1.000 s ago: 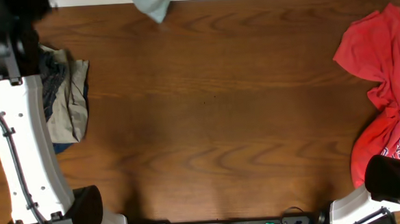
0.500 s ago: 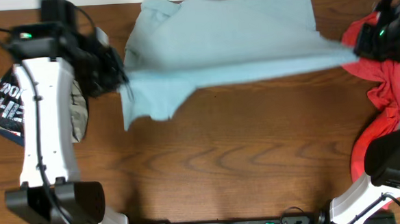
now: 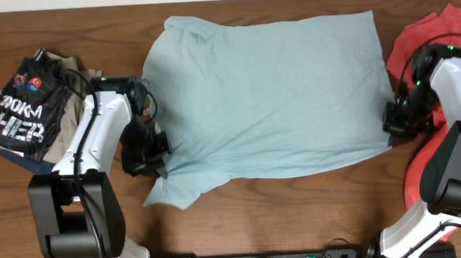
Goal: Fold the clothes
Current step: 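Lay the blue shirt flat on the table with both grippers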
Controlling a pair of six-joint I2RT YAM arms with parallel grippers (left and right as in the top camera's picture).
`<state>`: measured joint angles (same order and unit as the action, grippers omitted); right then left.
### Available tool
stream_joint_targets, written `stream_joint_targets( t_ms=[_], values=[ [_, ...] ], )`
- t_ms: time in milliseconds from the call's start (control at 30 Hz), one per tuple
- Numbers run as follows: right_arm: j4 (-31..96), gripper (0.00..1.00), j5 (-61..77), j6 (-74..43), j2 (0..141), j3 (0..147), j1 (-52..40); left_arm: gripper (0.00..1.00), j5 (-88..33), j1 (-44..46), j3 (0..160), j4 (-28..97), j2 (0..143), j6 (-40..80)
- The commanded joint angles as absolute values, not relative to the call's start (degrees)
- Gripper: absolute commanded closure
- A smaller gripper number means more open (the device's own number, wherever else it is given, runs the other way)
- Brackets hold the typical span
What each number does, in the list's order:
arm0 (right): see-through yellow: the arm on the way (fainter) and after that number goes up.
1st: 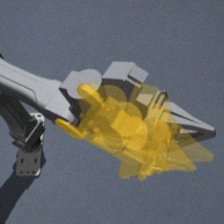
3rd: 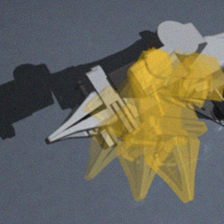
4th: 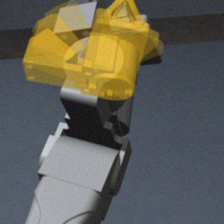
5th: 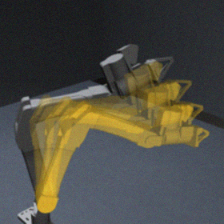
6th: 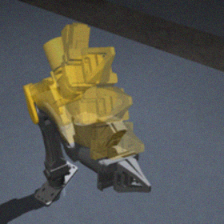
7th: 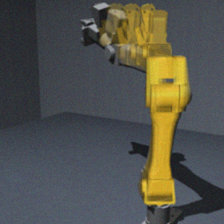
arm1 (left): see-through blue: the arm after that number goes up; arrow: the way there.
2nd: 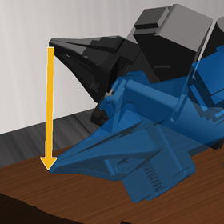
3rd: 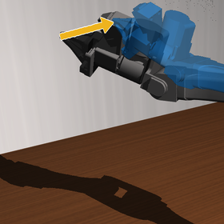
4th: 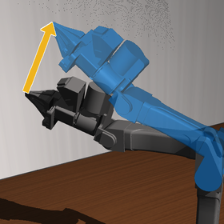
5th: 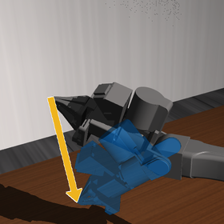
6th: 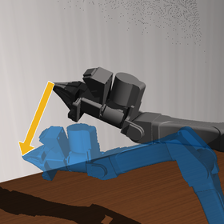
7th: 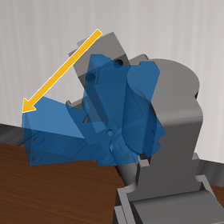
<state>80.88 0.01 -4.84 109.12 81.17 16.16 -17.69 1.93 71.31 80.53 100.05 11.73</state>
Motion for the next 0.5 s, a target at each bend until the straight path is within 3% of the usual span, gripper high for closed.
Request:
stream_joint_targets(
  t_ms=[0, 300, 467],
  values=[
    [81.3, 0.99, -4.6, -7.8, 108.7, 79.3, 17.2, 0.94, -15.5, 1.6, 70.0, 80.7, 99.4, 11.0],
    [83.5, 0.99, -6.2, -9.7, 105.2, 79.0, 18.0, 0.94, -14.7, 1.6, 67.5, 81.9, 91.8, 12.0],
    [80.6, 0.99, -5.1, -9.8, 102.9, 79.0, 17.9, 0.94, -14.7, 1.6, 67.5, 75.9, 87.5, 12.8]
  ],
)
